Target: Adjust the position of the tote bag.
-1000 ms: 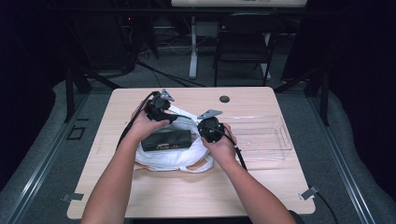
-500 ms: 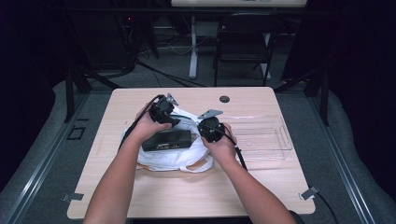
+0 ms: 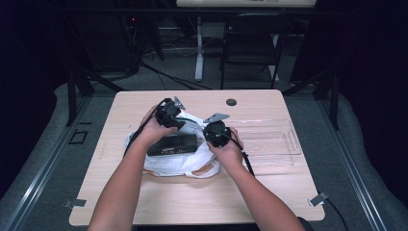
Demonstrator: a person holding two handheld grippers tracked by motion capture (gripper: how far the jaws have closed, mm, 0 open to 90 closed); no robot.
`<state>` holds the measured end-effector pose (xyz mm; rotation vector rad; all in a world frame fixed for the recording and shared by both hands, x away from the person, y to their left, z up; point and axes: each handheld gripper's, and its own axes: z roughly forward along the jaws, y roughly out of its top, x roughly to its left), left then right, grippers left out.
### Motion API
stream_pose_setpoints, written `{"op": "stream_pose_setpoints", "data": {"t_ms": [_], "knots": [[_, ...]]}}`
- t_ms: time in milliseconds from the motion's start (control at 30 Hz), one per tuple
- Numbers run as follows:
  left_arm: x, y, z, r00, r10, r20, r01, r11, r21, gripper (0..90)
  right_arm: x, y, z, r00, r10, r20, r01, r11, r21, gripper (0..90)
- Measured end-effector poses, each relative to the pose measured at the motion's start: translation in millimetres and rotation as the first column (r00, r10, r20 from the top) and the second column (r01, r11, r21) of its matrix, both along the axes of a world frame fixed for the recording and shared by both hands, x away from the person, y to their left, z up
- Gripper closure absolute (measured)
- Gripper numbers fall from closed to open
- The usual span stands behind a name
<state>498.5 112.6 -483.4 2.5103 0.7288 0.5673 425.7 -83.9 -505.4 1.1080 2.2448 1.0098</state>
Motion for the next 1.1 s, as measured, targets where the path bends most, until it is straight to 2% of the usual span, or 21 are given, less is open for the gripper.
{"op": "stream_pose_setpoints", "data": {"t_ms": [33,100,267,367,567,600,833,900,1100], "knots": [[-0.1,-1.3,-1.5,0.9999,0.009,0.008,-0.009,0.9999,-0.009,51.1,-0.2,0.3,0.0,1.0,0.001,0.0,-0.001,1.0,0.001,85.0],[1.1,-2.1,-2.6,0.9998,0.01,0.019,-0.01,0.9999,0.002,52.7,-0.3,0.5,-0.2,1.0,0.0,0.001,0.0,1.0,0.003,84.5],[4.2,-2.5,-5.3,0.9995,0.02,0.024,-0.02,0.9998,-0.004,57.2,-0.8,0.0,-0.3,1.0,0.004,0.004,-0.004,1.0,0.005,83.2],[6.3,-3.4,-7.3,0.9994,0.031,0.013,-0.031,0.9995,-0.008,58.6,-1.3,-0.9,0.8,0.9999,0.01,-0.003,-0.01,1.0,0.005,80.8],[10.4,-6.1,-11.1,0.9991,0.041,0.011,-0.041,0.9992,0.003,59.0,-6.4,-1.7,4.7,0.9997,0.019,0.016,-0.019,0.999,0.027,76.8],[11.2,-6.9,-12.8,0.9987,0.047,0.02,-0.047,0.9989,-0.005,59.1,-7.7,-1.4,5.8,0.9995,0.019,0.023,-0.02,0.999,0.033,76.5],[16.4,-8.2,-16.4,0.9985,0.055,-0.005,-0.055,0.9985,-0.001,60.6,-17.3,-1.9,14.9,0.9979,0.049,0.043,-0.051,0.997,0.051,74.7],[17.6,-9.1,-17.3,0.998,0.063,-0.012,-0.063,0.998,0.001,60.7,-19.9,-2.2,16.5,0.9973,0.053,0.05,-0.055,0.998,0.042,74.5],[22.4,-11.3,-20.1,0.9973,0.071,-0.022,-0.071,0.9975,0.008,61.8,-24.2,-6.5,15.6,0.9971,0.048,0.058,-0.051,0.998,0.047,72.1]]}}
